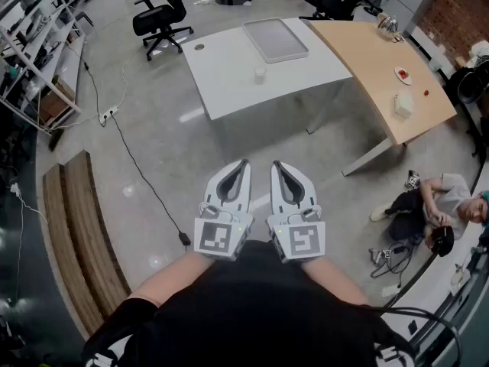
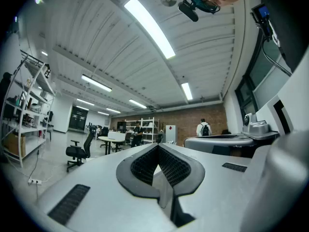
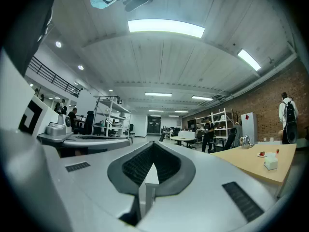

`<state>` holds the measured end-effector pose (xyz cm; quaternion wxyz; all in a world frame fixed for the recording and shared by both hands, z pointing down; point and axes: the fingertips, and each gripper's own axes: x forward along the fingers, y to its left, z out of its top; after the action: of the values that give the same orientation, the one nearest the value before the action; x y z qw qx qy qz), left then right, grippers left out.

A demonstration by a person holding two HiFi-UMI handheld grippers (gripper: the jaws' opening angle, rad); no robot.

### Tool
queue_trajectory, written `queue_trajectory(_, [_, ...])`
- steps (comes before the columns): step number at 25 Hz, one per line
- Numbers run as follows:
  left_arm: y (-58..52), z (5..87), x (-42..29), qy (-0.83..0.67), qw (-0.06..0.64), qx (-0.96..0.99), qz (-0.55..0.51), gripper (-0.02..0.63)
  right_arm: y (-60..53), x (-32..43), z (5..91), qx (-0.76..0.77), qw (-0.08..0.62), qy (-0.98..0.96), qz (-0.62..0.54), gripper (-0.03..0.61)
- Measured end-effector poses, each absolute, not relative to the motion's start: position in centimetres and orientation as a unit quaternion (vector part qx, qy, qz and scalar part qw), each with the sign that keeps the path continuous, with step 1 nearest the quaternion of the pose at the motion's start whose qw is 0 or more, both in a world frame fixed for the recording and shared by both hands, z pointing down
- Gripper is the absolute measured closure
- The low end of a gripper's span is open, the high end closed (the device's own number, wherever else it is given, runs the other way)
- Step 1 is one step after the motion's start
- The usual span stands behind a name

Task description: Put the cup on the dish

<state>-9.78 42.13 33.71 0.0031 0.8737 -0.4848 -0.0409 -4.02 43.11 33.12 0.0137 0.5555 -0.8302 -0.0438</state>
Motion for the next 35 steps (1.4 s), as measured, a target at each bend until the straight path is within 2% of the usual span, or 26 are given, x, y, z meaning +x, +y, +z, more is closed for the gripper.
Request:
queue_trajectory(22, [39.9, 35.7, -16.7, -0.474, 0.031, 0.879, -0.033, 0.606, 41.7, -9.9, 34.8, 0.587, -0.002, -0.81, -0.015, 0.566])
queue_trajectory(30, [35.0, 38.2, -16.8, -0.487, 0.046, 0.872, -0.027, 0.606, 36.5, -9.4, 37.0, 0.59, 0.007, -0.808, -0.014, 0.566])
queue_trajectory(35, [28.8, 39.4, -14.2, -0.491, 0.047, 0.87, -0.007, 0.607, 29.8, -7.5, 38.1, 0.575, 0.009, -0.818, 0.006, 0.566])
